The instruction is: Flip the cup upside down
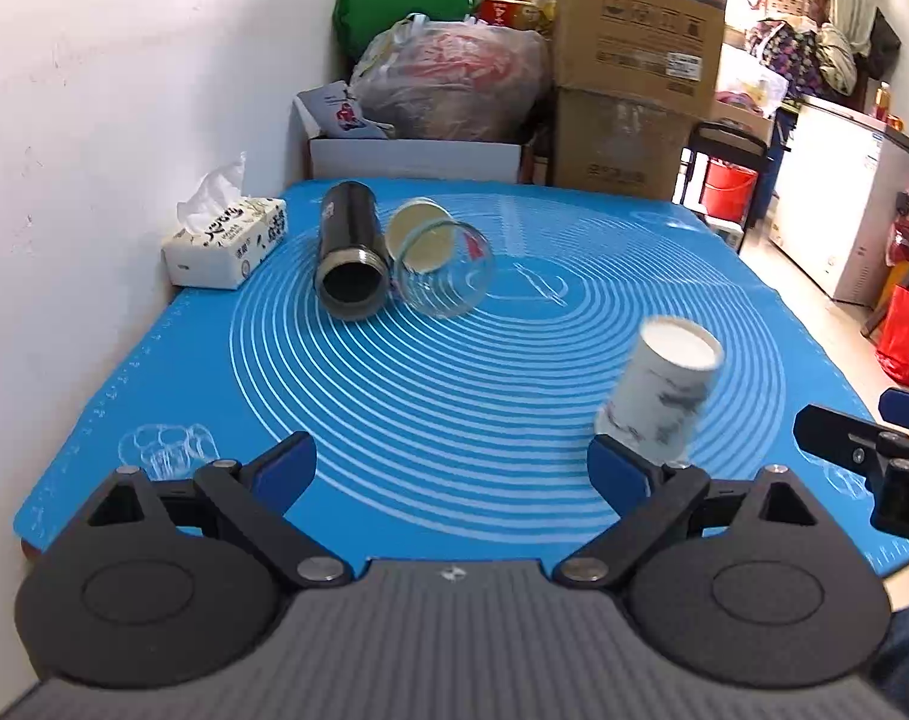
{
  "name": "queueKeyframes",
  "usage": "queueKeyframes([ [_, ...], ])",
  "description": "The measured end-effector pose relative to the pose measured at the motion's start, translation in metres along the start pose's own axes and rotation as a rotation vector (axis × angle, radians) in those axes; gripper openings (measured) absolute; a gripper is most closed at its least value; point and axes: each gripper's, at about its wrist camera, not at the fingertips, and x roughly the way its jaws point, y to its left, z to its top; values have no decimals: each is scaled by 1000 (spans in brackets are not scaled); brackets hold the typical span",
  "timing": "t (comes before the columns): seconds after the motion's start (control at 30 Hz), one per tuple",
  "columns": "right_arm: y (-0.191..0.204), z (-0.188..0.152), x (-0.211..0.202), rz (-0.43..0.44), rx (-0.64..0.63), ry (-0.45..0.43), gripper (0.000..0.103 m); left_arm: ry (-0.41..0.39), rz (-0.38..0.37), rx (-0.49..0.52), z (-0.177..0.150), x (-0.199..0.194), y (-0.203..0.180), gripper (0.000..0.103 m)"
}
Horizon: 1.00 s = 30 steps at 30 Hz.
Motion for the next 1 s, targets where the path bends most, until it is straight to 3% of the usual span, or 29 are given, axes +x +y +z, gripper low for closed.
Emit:
queueKeyframes([
  [0.47, -14, -24, -46, -5, -5, -11, 90, 8, -36, 60, -25, -27, -29, 96],
  [1.0, -12, -26, -52, 18, -18, -3, 90, -6, -33, 71, -30, -36, -34, 96],
])
